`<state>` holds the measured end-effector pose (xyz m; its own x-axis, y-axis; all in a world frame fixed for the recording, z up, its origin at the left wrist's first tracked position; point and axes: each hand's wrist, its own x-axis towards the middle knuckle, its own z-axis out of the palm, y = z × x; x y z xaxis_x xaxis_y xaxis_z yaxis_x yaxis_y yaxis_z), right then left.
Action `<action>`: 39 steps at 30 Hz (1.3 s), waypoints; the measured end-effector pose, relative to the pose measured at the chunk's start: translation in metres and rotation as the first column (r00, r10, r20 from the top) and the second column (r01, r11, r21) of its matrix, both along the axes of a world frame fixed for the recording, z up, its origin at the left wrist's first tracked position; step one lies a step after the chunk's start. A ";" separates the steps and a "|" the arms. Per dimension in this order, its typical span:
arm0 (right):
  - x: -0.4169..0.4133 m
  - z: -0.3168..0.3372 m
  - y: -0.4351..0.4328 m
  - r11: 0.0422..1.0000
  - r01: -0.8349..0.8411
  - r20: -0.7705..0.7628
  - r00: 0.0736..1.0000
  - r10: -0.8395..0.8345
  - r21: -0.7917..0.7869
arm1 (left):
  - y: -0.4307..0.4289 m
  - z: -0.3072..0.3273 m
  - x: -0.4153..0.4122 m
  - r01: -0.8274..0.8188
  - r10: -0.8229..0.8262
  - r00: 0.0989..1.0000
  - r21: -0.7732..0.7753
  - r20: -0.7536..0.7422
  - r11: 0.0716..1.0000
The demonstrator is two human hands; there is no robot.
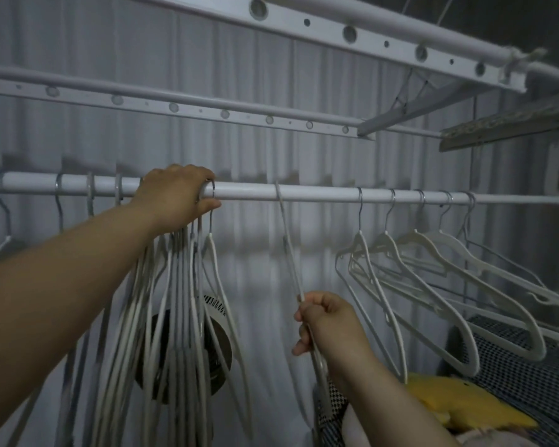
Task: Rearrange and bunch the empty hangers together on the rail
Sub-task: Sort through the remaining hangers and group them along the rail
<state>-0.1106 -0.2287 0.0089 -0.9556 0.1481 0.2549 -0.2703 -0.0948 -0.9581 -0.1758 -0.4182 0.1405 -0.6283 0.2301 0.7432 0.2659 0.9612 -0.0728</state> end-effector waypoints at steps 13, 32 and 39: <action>-0.001 0.002 0.026 0.989 0.142 -0.054 0.988 -0.144 -0.034 | 0.004 -0.002 0.003 -0.032 0.032 0.999 -0.022 0.015 0.999; 0.009 0.006 0.036 0.997 0.066 -0.013 0.998 -0.066 0.029 | 0.009 0.000 0.005 -0.048 0.048 0.997 -0.006 0.053 0.999; 0.010 0.006 0.033 0.980 0.124 -0.024 0.992 -0.122 0.157 | 0.005 -0.001 0.005 -0.019 0.019 0.997 0.001 0.075 1.000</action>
